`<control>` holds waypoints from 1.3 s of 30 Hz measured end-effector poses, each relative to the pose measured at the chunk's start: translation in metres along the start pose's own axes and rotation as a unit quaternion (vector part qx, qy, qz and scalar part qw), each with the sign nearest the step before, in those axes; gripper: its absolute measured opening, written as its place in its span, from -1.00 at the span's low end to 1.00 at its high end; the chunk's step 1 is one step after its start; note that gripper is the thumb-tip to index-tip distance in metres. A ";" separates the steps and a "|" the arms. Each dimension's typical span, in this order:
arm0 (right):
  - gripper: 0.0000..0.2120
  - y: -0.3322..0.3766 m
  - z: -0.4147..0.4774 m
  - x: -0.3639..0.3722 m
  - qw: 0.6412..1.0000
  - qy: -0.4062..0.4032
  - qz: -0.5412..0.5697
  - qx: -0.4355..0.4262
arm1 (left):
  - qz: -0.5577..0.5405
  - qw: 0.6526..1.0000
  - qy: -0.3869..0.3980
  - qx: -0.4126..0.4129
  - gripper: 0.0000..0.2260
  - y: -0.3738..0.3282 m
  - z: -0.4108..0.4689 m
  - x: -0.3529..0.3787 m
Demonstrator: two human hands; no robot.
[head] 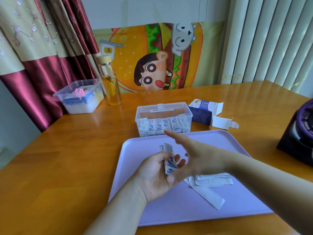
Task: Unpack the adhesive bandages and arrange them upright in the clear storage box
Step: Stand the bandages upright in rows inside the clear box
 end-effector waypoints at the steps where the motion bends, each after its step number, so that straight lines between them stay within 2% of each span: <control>1: 0.09 0.000 -0.001 0.007 0.999 0.000 -0.047 -0.013 | 0.015 1.000 0.009 -0.011 -0.78 0.001 0.000 0.001; 3: 0.12 -0.002 0.002 0.014 0.996 -0.020 -0.083 -0.029 | 0.048 0.998 0.034 -0.021 -0.76 0.001 -0.001 0.002; 7: -0.04 0.000 0.002 0.006 0.996 -0.048 -0.051 -0.053 | 0.042 0.997 0.063 0.004 -0.73 -0.001 -0.004 0.003; 10: -0.02 0.003 -0.001 0.003 0.996 -0.042 -0.048 -0.066 | 0.023 0.997 0.074 0.010 -0.68 -0.004 -0.007 0.005; 13: 0.00 0.004 -0.004 0.003 0.995 -0.037 -0.052 -0.073 | 0.034 0.997 0.072 0.013 -0.76 -0.007 -0.009 0.006; 15: -0.04 0.006 -0.005 0.001 0.997 -0.016 -0.010 -0.070 | 0.053 0.996 0.074 0.013 -0.76 -0.008 -0.010 0.006; 17: -0.18 0.007 -0.004 -0.004 0.996 0.015 0.078 -0.043 | 0.067 0.994 0.086 0.010 -0.77 -0.008 -0.012 0.007; 19: -0.40 0.007 -0.002 -0.013 0.991 0.002 0.131 -0.023 | 0.078 0.993 0.083 0.008 -0.78 -0.008 -0.014 0.007; 21: -0.57 0.008 0.000 -0.018 0.994 -0.028 0.106 -0.011 | 0.105 0.992 0.070 0.009 -0.78 -0.007 -0.014 0.006; 22: -0.60 0.007 0.001 -0.019 0.997 -0.036 0.074 -0.007 | 0.123 0.990 0.066 0.011 -0.80 -0.007 -0.014 0.005; 25: -0.59 0.007 0.004 -0.017 0.999 -0.022 0.038 -0.006 | 0.187 0.980 0.064 0.029 -0.89 -0.008 -0.014 0.004; 29: -0.66 0.009 0.003 -0.022 0.999 -0.007 0.042 -0.015 | 0.264 0.960 0.070 0.055 -0.87 -0.009 -0.014 0.003; 35: -0.72 0.019 -0.002 -0.028 0.996 -0.051 -0.038 -0.059 | 0.349 0.930 0.077 0.081 -0.86 -0.013 -0.009 0.006; 39: -0.61 0.026 -0.008 -0.031 0.995 -0.035 -0.007 -0.093 | 0.389 0.913 0.087 0.084 -0.84 -0.021 -0.005 0.008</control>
Point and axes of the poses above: each hand's wrist, its own z-axis towards the middle knuckle, its own x-axis out of the palm, y = z × x, the point moved 3 cm from there along z, towards the middle knuckle, and after that the axes turned 13 degrees about x, right-handed, at the moved point
